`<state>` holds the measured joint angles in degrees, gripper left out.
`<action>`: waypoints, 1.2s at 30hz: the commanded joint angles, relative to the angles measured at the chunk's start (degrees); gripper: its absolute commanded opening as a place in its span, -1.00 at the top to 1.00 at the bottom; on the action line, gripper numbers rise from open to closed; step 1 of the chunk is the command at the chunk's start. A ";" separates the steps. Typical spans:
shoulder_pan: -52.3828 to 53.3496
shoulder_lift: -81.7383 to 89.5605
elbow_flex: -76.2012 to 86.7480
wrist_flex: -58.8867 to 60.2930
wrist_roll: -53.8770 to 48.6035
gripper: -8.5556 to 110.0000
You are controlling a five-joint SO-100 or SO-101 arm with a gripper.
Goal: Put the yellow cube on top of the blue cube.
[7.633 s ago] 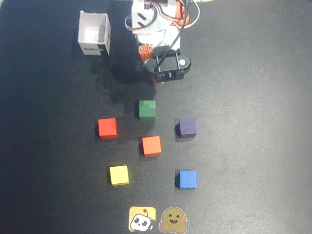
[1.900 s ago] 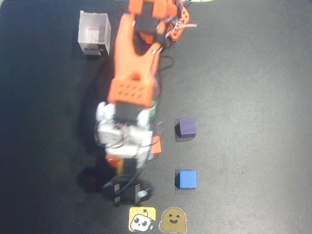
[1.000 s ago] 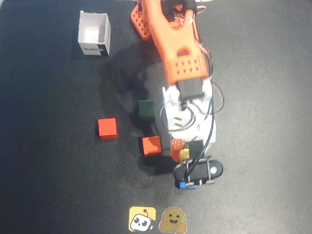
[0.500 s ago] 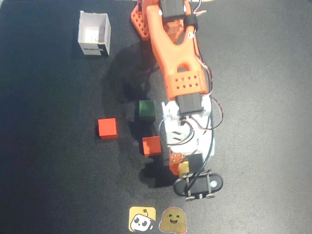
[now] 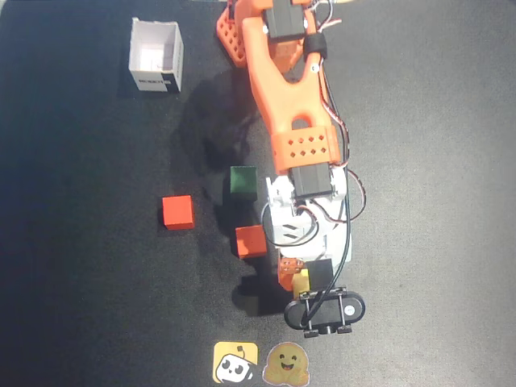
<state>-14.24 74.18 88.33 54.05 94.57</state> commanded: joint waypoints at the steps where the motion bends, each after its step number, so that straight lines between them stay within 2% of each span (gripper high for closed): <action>1: -0.09 0.00 -2.99 -1.23 -0.44 0.81; 36: -1.93 -1.58 -4.66 -2.64 -7.82 0.81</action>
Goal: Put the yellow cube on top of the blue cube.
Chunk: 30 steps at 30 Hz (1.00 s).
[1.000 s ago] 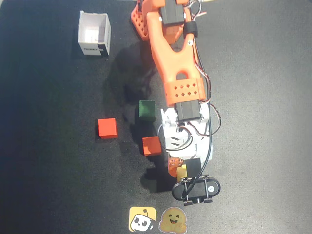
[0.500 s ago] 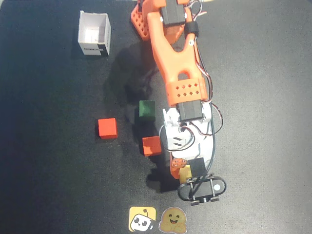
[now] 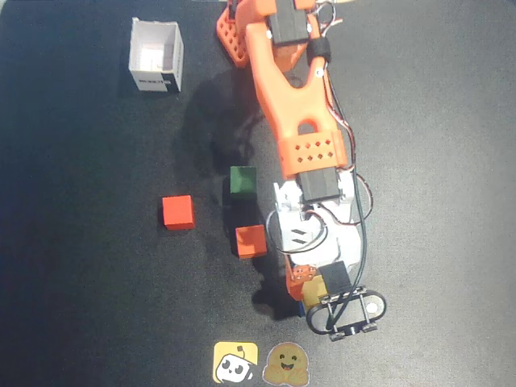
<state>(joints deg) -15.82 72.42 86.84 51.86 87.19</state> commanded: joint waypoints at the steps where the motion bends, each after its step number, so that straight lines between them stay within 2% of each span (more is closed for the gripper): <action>1: -0.35 0.00 -3.16 -0.44 -0.44 0.81; 12: -0.35 -1.58 -2.72 -0.26 0.79 0.79; 17: -0.35 -1.76 -2.64 -0.26 1.93 0.76; 19: -0.35 -1.76 -2.64 -0.26 2.81 0.66; 30: -0.09 -2.20 -3.25 -0.26 3.52 0.64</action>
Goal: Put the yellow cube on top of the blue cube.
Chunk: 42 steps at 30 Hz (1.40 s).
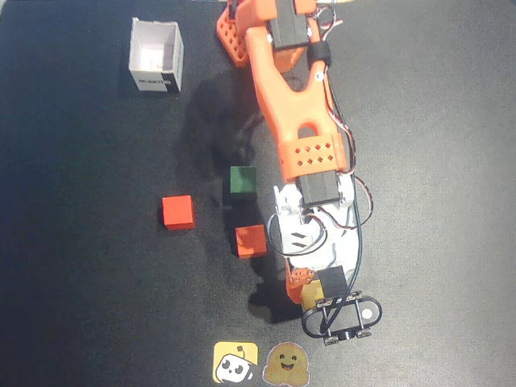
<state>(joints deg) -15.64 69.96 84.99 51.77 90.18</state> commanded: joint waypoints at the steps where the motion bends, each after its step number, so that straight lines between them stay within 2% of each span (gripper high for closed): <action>1: -0.26 0.26 -1.41 -0.18 0.53 0.63; 18: -1.05 0.00 -2.90 1.14 0.70 0.61; 25: -2.02 -0.62 -3.52 1.05 1.85 0.49; 42: -0.18 -0.09 -4.66 1.32 4.13 0.45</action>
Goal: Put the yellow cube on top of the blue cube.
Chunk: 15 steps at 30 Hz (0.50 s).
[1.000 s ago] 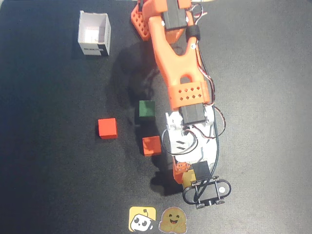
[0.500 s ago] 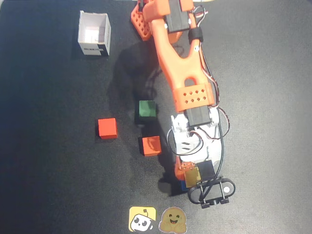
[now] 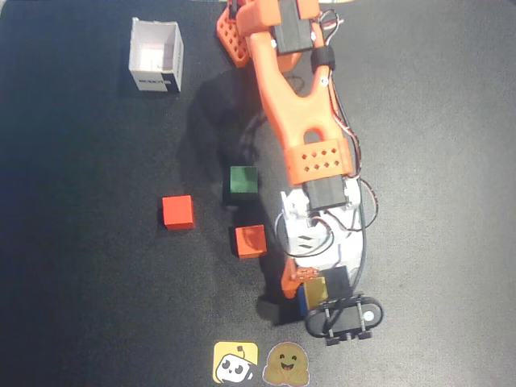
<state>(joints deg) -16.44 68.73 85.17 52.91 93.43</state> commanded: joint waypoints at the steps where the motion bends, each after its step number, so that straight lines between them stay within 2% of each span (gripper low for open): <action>1: 0.79 1.14 -4.83 0.18 1.14 0.45; 15: 0.70 1.58 -4.92 0.35 3.78 0.45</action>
<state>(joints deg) -15.47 68.73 82.97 53.00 96.42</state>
